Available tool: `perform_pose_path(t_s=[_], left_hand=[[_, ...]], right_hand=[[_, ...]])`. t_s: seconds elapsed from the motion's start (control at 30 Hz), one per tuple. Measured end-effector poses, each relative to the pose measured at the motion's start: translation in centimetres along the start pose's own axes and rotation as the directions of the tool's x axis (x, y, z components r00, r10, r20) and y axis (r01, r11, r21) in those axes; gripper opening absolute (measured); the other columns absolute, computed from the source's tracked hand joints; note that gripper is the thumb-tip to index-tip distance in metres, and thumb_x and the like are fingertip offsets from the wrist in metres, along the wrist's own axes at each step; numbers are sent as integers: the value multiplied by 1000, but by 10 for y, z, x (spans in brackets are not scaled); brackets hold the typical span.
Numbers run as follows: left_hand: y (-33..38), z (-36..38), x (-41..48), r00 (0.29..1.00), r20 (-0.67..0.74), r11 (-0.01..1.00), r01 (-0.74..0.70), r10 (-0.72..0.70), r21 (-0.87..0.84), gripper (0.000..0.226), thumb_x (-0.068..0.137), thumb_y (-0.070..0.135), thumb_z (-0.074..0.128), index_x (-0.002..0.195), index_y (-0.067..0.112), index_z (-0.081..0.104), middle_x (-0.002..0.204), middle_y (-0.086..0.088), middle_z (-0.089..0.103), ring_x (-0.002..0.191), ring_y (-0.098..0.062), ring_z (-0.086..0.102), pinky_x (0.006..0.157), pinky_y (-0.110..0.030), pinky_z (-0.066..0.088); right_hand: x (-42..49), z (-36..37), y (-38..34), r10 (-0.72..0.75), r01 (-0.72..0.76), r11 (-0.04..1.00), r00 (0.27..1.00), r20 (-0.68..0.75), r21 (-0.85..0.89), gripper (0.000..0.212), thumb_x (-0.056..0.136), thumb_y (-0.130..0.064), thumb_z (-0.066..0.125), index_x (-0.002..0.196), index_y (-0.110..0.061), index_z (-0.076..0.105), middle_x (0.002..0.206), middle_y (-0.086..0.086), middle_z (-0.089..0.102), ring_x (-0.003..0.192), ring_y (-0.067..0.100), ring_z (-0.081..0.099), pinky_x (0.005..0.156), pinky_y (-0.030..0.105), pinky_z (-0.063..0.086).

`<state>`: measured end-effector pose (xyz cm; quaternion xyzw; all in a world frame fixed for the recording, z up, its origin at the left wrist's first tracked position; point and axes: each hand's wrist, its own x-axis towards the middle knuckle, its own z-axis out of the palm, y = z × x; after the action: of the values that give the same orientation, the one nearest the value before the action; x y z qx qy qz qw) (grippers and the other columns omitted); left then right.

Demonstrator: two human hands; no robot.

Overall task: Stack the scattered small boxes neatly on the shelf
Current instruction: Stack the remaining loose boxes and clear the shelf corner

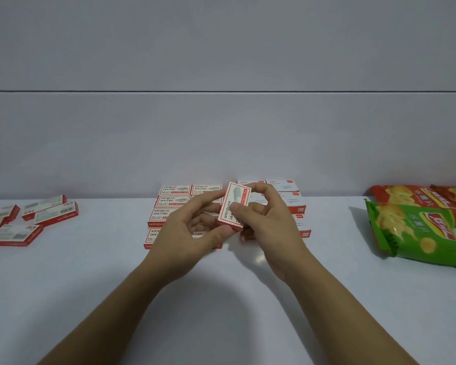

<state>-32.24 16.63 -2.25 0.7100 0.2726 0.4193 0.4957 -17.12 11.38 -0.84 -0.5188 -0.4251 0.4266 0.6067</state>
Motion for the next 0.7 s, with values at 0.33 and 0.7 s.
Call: perform_pose_path(t_s=[0.33, 0.7], left_hand=[[1, -2, 2, 995, -96, 993, 27, -38, -114, 29, 85, 8, 62, 108, 25, 64, 103, 7, 72, 97, -15, 69, 75, -22, 55], [6, -3, 2, 983, -168, 992, 57, -77, -117, 29, 92, 27, 52, 118, 31, 64, 107, 14, 71, 96, -12, 68, 79, -26, 57]], right_hand=[[4, -11, -7, 47, -29, 991, 990, -132, 134, 7, 93, -12, 57, 94, -7, 61, 81, 10, 75, 63, 19, 69, 53, 25, 53], [3, -7, -5, -19, 23, 995, 999, -40, 94, 26, 90, -8, 61, 108, -26, 69, 85, 5, 75, 71, 19, 72, 62, 27, 55]])
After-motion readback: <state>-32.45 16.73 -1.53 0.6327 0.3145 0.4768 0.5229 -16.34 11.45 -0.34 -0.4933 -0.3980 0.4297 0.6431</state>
